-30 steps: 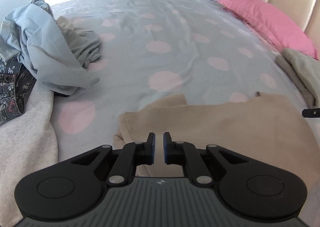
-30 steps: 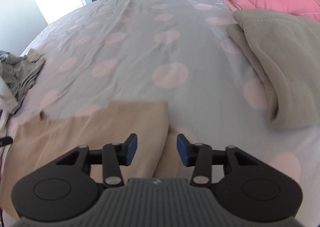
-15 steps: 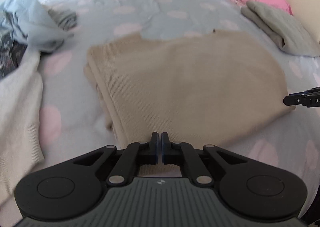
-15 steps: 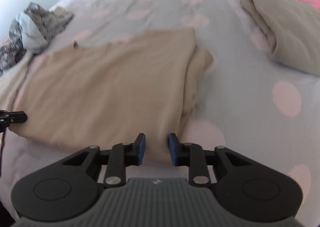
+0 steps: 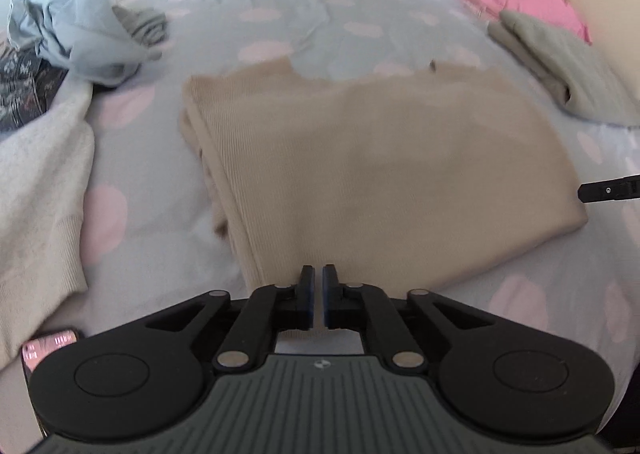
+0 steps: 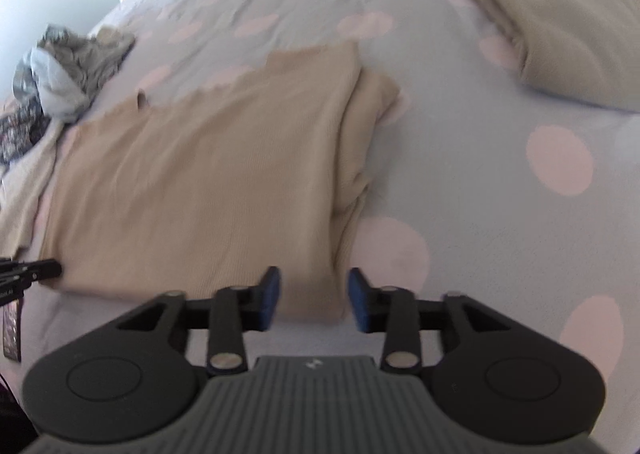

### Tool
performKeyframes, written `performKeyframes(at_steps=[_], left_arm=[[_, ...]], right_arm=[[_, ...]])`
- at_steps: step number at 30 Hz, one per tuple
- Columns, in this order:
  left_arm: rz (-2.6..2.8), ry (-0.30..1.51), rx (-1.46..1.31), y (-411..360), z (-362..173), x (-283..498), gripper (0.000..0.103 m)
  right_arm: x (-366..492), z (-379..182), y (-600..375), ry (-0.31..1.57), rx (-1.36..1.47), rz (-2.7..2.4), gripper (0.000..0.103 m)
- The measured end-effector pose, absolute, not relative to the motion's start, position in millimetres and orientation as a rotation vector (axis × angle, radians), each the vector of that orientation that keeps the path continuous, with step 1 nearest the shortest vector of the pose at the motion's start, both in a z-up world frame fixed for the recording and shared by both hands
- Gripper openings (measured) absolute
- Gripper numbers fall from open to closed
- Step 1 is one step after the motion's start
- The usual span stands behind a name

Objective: Fold clothes

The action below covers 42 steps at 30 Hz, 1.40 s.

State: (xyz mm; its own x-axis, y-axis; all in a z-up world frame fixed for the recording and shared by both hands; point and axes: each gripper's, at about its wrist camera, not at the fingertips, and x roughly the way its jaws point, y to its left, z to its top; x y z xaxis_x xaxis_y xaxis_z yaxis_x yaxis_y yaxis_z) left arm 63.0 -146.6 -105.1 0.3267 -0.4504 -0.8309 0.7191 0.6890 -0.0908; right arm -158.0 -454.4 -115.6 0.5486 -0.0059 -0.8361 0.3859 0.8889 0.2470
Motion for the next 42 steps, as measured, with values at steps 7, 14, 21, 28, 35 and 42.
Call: performKeyframes(at_steps=[7,14,21,28,35,42], left_arm=[[-0.679,0.977,0.192,-152.0,-99.0,111.9,0.025],[-0.656,1.013,0.213,-165.0,-116.4,140.6,0.025],[-0.668,1.04,0.24,-167.7,-138.6,150.8,0.025],[-0.674,1.054,0.229,-164.8,-132.4,153.1,0.025],[-0.66,0.992,0.203,-153.3,-109.1,148.0,0.025],[-0.654,0.935,0.216,-144.7,-86.2,141.5,0.025]], right_arm=[[-137.6,-116.0,-514.3,0.876,0.684,-0.312,0.065],[-96.9,-136.7,-513.1,0.901,0.671,-0.256,0.062],[-82.0,-165.7,-521.1,0.923,0.74,-0.218,0.041],[-76.1,-147.2,-508.4,0.923,0.691,-0.201,0.015],[-73.0,-76.1,-486.8,0.868,0.774,-0.136,0.014],[-40.7,-9.0,-407.8,0.83,0.758,0.001,0.014]])
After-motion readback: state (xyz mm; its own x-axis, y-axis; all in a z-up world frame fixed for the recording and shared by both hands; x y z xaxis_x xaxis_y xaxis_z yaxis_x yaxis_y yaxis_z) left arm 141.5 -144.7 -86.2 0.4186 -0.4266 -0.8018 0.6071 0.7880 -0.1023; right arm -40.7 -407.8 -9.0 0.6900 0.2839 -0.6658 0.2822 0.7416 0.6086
